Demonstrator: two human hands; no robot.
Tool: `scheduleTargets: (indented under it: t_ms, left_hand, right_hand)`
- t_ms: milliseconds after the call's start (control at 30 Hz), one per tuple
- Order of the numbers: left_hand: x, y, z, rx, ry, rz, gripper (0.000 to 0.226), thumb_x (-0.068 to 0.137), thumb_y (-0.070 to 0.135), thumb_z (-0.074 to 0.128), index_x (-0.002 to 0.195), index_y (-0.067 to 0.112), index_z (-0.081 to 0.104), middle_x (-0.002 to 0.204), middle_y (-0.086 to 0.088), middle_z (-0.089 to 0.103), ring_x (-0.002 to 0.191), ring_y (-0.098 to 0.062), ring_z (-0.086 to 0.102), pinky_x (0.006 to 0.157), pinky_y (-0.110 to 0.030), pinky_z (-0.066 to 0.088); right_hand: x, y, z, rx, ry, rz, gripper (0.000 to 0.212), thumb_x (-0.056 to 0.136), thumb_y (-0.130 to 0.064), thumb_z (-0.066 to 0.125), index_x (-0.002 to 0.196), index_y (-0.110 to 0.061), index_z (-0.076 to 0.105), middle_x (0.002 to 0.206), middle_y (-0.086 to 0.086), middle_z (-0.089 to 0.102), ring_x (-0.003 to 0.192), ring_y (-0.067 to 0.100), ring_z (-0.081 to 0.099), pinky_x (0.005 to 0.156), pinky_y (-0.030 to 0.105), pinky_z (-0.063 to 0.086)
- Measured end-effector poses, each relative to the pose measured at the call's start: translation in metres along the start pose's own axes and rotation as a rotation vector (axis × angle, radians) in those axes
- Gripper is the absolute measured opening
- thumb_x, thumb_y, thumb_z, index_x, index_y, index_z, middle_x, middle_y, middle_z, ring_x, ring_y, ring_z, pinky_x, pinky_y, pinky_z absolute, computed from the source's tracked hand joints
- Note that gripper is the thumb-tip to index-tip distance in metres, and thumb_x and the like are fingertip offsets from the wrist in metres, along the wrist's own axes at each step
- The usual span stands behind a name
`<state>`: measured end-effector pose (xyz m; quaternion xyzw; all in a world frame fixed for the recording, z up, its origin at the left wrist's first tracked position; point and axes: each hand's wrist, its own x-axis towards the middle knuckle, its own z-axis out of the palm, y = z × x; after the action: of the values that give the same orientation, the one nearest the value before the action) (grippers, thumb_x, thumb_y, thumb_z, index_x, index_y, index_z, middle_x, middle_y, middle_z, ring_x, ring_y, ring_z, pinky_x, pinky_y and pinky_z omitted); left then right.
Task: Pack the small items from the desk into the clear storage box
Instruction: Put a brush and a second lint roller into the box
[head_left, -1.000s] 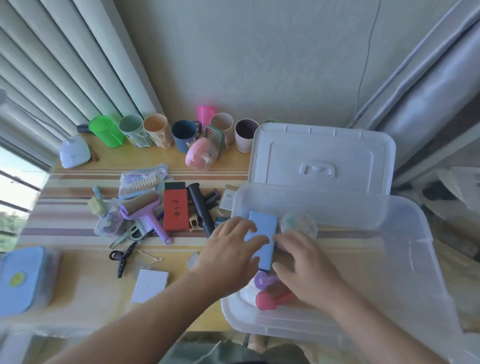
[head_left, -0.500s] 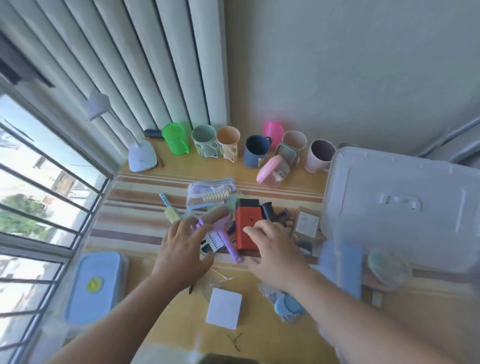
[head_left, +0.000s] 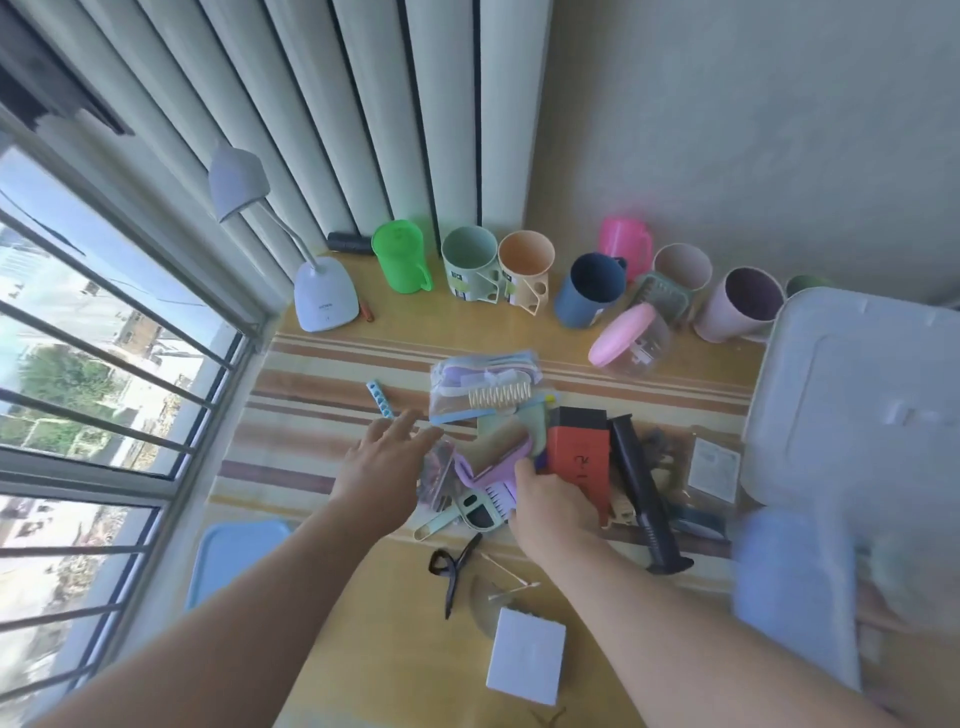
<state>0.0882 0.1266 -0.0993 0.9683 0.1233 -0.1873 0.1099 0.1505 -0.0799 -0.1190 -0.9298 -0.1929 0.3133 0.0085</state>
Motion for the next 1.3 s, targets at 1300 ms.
scheduleTargets:
  t_ms: [1300]
  left_hand:
    - [-0.067, 0.495, -0.015, -0.394, 0.021, 0.608, 0.049, 0.077, 0.056, 0.074, 0.123, 0.041, 0.062, 0.077, 0.008, 0.068, 0.075, -0.008, 0.064, 0.071, -0.029, 0.05]
  right_hand:
    - [-0.239, 0.475, 0.0, 0.659, 0.286, 0.587, 0.018, 0.076, -0.03, 0.063, 0.087, -0.024, 0.051, 0.075, -0.005, 0.068, 0.065, 0.023, 0.069, 0.061, 0.036, 0.053]
